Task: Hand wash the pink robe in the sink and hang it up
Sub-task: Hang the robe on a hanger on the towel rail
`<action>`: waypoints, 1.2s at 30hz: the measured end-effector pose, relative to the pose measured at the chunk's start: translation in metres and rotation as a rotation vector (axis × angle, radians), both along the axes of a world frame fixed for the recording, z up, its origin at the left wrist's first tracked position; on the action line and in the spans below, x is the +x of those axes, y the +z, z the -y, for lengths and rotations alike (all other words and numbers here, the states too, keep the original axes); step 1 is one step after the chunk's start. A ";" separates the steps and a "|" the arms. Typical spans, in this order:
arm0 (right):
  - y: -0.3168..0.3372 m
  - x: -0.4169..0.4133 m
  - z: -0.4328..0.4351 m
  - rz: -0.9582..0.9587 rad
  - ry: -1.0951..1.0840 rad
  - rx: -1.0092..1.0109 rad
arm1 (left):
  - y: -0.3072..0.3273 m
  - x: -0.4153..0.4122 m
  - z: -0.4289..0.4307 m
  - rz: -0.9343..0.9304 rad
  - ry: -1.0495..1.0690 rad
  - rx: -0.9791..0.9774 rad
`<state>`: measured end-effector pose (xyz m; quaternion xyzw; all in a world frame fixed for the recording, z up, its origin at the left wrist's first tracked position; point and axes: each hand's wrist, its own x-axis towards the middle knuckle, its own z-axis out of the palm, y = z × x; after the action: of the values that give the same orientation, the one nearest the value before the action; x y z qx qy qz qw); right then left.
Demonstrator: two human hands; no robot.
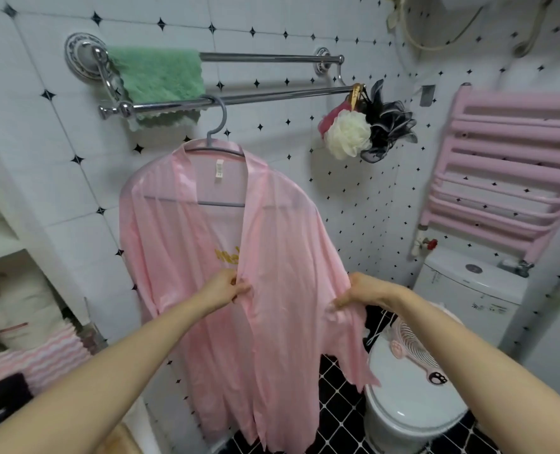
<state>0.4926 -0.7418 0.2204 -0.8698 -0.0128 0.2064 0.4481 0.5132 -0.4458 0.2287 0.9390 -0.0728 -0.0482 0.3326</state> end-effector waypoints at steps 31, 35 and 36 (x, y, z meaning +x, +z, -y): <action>-0.021 -0.049 0.013 0.039 -0.082 0.074 | -0.067 -0.013 0.024 0.038 0.144 -0.061; -0.027 -0.041 0.028 -0.011 -0.081 -0.191 | -0.065 -0.009 -0.018 0.013 0.202 -0.005; -0.030 -0.038 0.026 0.063 -0.121 -0.311 | -0.064 -0.011 -0.021 0.037 0.229 0.011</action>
<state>0.4545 -0.7674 0.1909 -0.9338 0.0578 0.1510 0.3193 0.5021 -0.4248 0.1645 0.9437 0.0292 0.0072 0.3293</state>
